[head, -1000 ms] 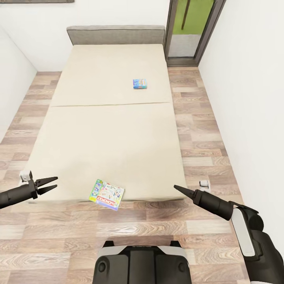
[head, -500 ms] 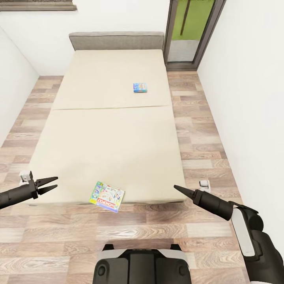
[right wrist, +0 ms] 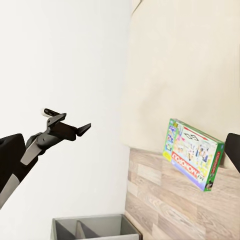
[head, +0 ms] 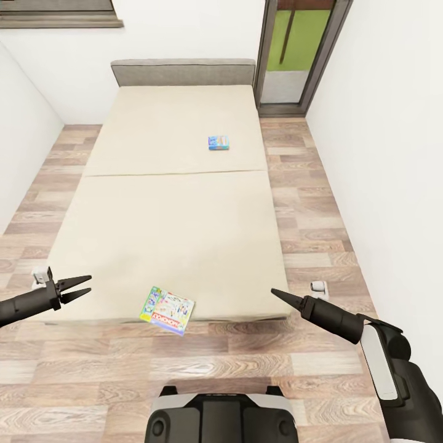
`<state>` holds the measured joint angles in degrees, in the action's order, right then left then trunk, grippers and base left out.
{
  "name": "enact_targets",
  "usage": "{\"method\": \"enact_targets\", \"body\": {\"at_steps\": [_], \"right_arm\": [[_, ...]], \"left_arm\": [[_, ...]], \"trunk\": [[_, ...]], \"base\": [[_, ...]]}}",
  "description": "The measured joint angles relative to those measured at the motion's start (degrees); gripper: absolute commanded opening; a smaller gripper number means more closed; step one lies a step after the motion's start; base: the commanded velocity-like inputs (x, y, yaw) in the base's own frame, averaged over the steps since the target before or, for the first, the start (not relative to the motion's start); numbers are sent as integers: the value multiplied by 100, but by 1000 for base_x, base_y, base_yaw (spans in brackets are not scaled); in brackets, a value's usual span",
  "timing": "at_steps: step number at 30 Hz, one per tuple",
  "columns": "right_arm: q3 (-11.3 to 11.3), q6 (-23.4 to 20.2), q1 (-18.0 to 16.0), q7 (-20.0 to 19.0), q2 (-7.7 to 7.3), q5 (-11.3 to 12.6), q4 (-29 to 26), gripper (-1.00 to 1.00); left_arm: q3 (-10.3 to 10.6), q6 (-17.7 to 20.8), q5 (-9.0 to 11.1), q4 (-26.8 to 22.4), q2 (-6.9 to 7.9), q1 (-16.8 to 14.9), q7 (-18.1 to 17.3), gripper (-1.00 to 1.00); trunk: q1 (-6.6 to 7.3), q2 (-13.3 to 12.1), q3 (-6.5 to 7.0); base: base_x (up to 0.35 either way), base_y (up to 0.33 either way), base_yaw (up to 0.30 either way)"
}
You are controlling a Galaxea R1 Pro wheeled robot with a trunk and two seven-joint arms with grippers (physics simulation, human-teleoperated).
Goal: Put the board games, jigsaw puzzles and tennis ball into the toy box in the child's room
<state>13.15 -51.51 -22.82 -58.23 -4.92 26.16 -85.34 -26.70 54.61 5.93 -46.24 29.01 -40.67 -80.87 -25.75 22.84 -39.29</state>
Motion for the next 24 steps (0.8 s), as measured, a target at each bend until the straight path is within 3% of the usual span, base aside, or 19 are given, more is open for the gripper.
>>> {"method": "enact_targets", "body": {"at_steps": [18, 24], "right_arm": [[0, 0, 0, 0, 0, -2, 0, 100], [0, 0, 0, 0, -1, 0, 1, 100]], "left_arm": [[11, 49, -7, -50, -26, 0, 4, 100], [9, 51, -9, -54, -28, 1, 7, 100]], "trunk": [[-374, 682, -138], [-509, 922, -189]], "base": [[-1, 0, 12], [-190, 0, 59]]}}
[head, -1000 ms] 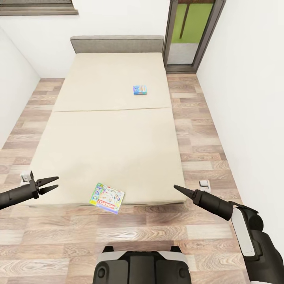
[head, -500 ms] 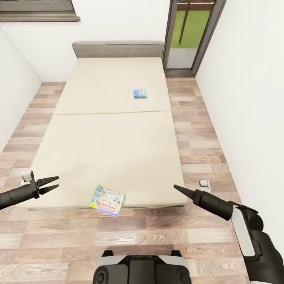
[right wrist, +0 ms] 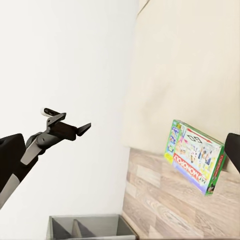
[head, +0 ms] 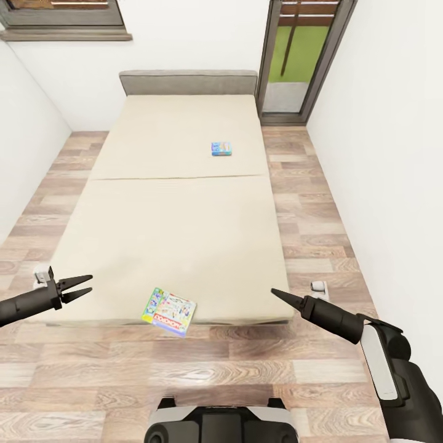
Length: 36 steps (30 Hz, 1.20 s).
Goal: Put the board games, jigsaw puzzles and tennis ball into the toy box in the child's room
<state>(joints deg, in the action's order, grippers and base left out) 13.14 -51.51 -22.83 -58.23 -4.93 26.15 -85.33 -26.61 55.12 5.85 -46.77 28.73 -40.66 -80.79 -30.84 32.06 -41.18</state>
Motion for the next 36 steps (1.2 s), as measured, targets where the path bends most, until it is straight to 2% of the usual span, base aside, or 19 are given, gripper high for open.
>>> {"method": "enact_targets", "body": {"at_steps": [7, 33, 36], "right_arm": [[0, 1, 0, 0, 1, -1, -1, 100], [0, 4, 0, -1, 1, -1, 0, 100], [0, 113, 0, -6, 4, -3, 0, 100]], "left_arm": [[0, 1, 2, 1, 7, 0, -2, 100], [0, -3, 0, 0, 8, 0, -5, 100], [0, -7, 0, 1, 9, 0, -6, 100]], "trunk": [[-152, 282, -61], [-723, 1327, -286], [-789, 1447, -312]], "base": [[-97, 0, 63], [-3, 0, 63], [0, 0, 42]]}}
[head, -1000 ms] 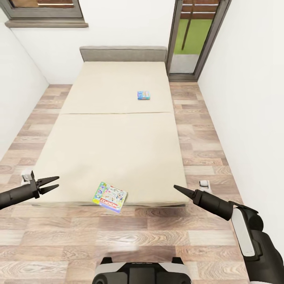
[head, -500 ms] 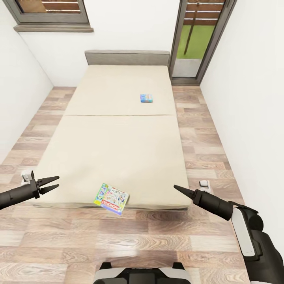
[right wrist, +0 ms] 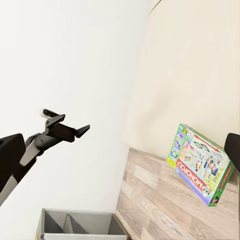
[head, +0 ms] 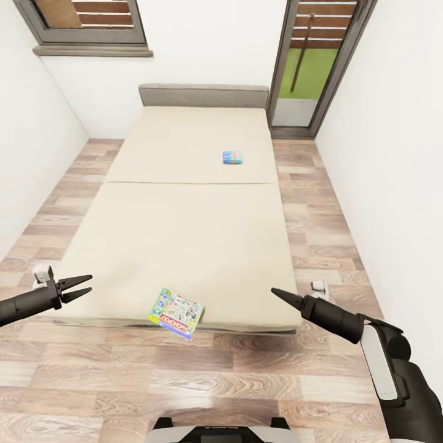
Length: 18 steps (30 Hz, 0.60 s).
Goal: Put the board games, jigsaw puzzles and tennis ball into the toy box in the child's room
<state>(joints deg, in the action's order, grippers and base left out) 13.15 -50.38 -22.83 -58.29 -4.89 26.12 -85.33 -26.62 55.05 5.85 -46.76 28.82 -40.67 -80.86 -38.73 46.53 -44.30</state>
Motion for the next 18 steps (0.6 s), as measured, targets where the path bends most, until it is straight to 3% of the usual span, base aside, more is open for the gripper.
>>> {"method": "enact_targets", "body": {"at_steps": [6, 18], "right_arm": [[0, 132, 0, -9, 4, 11, 0, 100], [6, 152, 23, -24, -7, 14, 0, 100]], "left_arm": [[5, -1, 0, 0, 0, 0, 5, 100], [9, -10, 0, 0, 1, 0, -1, 100]], "trunk": [[-132, 241, -52], [-132, 242, 60]], "base": [[0, 0, 10], [0, 0, 0]]}}
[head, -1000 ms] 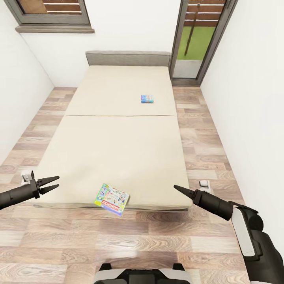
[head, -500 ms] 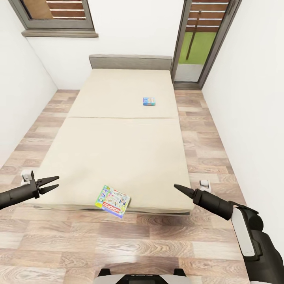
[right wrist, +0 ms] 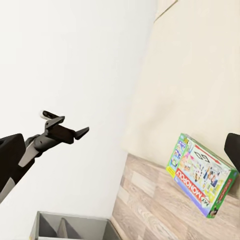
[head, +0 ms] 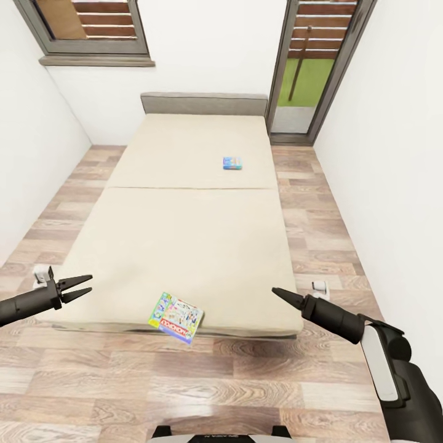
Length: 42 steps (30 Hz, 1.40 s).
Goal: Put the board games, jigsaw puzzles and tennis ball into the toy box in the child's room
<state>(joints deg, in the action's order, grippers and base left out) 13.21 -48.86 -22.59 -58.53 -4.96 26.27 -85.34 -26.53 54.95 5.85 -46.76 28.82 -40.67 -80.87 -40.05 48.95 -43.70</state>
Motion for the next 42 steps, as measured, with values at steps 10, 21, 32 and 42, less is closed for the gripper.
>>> {"method": "enact_targets", "body": {"at_steps": [10, 21, 32, 42], "right_arm": [[0, 1, 29, 13, -5, 0, 0, 100], [-4, 1, 30, 27, -5, 0, 0, 100], [-6, 1, 39, 33, 3, -8, 0, 100], [-6, 9, 46, 36, 12, -16, 0, 100]], "left_arm": [[0, -35, 0, 0, 0, 0, 4, 100], [-9, -60, -1, 0, -10, 0, 23, 100], [293, -62, -4, 0, -13, 0, 26, 100], [350, -62, -1, 0, -18, 0, 25, 100]], "trunk": [[0, 0, 94], [0, 0, 198], [0, 0, 302], [0, 0, 397]], "base": [[0, 0, 0], [0, 0, 0], [0, 0, 0], [0, 0, 0]]}}
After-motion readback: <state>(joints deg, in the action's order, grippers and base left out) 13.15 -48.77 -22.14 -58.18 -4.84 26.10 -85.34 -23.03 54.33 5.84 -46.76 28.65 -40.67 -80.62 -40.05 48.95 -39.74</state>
